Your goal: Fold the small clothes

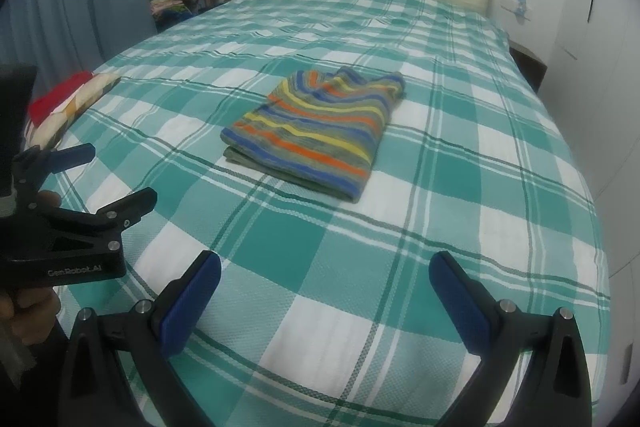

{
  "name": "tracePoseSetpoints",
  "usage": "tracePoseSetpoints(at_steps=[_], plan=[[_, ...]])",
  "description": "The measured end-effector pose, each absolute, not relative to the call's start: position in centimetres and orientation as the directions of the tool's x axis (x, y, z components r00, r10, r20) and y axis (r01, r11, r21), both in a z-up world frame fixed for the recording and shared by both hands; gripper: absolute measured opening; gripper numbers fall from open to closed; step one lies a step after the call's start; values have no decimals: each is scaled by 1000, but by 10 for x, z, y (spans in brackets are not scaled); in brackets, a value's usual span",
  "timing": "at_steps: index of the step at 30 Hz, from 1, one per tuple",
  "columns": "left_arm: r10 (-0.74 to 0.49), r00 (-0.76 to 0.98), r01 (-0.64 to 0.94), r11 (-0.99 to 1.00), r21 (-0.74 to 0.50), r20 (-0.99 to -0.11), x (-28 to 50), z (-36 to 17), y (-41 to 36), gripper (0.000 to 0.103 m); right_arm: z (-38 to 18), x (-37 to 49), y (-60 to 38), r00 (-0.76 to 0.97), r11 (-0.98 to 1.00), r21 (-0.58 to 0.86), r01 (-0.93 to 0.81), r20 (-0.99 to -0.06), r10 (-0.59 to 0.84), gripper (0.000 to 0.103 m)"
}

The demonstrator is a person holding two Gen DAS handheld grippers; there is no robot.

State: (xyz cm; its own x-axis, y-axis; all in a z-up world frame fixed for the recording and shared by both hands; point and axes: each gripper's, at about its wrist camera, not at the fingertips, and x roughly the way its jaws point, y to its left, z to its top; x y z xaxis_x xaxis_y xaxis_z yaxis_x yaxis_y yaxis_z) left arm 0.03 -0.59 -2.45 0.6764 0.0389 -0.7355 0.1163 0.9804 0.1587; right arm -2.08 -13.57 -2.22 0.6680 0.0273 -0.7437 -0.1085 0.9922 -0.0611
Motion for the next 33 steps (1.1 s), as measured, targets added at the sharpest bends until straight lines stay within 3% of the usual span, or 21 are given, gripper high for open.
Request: tracePoseSetpoints(at_steps=[33], plan=[[20,700,120,982,144,-714,-5,-20,-6,103,-22,-23,-132,696,994,-96,-59,-718,-29,103]])
